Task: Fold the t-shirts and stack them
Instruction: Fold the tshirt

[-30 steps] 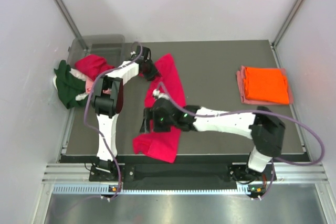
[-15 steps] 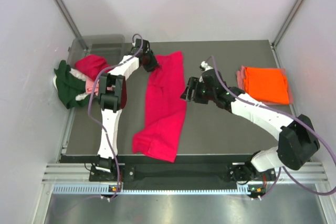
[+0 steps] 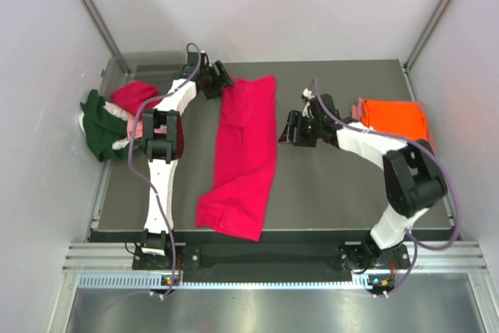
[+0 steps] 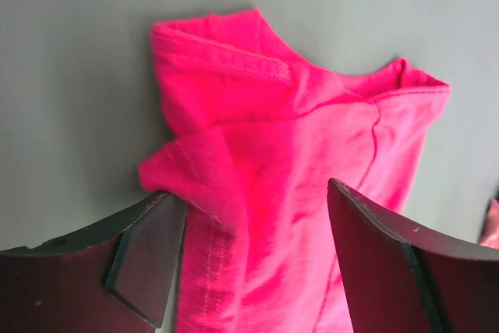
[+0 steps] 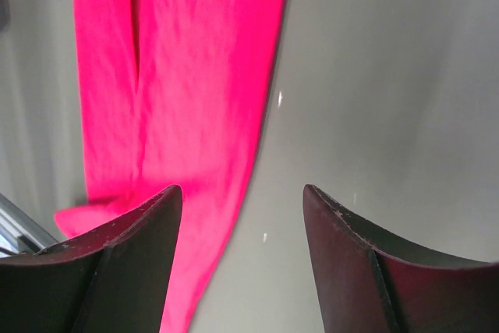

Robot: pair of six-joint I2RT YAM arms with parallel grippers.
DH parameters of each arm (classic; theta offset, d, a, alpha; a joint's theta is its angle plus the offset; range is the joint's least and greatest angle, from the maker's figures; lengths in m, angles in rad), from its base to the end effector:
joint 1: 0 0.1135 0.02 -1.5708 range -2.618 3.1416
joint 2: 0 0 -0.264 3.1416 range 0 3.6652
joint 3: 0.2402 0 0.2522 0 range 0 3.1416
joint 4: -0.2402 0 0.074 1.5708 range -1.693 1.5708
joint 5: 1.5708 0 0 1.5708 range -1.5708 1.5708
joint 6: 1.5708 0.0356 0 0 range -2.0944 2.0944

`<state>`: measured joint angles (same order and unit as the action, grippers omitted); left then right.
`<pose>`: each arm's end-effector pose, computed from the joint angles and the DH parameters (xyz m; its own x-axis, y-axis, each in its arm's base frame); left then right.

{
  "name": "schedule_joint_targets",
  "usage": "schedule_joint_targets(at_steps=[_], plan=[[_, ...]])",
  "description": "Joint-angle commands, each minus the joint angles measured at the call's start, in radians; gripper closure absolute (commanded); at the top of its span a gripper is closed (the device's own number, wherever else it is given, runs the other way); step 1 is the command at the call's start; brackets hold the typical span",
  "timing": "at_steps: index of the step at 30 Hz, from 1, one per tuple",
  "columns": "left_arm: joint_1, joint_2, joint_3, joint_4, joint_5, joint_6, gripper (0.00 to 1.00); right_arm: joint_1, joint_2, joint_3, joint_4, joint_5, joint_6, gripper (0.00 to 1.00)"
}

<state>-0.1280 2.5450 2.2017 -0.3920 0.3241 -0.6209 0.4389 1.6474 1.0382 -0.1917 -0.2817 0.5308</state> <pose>0.5631 -0.0839 0.1636 -0.7478 -0.4598 -0.4789 -0.0981 0.7900 -0.6052 0.3133 0.1580 0.2081 -0.8558 0.1354 -0.4992 -0.1741 0.8334 0.5245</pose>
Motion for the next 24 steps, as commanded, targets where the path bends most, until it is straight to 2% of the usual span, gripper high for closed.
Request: schedule_joint_targets(at_steps=[1,5,11,15,24], plan=[[0.007,0.001,-0.016,-0.048,-0.069,0.082,0.22,-0.040,0.099,0.141,0.097,-0.112,-0.022,0.36],[0.007,-0.006,0.001,-0.077,-0.077,0.098,0.22,-0.068,0.285,0.262,0.110,-0.178,0.023,0.36],[0.008,-0.061,-0.072,-0.096,-0.102,0.113,0.27,-0.098,0.451,0.425,0.090,-0.263,0.047,0.39],[0.008,-0.104,-0.172,-0.061,-0.100,0.110,0.30,-0.103,0.514,0.502,0.054,-0.289,0.049,0.40],[0.008,-0.120,-0.217,-0.042,-0.063,0.093,0.37,-0.100,0.552,0.545,0.060,-0.301,0.066,0.44]])
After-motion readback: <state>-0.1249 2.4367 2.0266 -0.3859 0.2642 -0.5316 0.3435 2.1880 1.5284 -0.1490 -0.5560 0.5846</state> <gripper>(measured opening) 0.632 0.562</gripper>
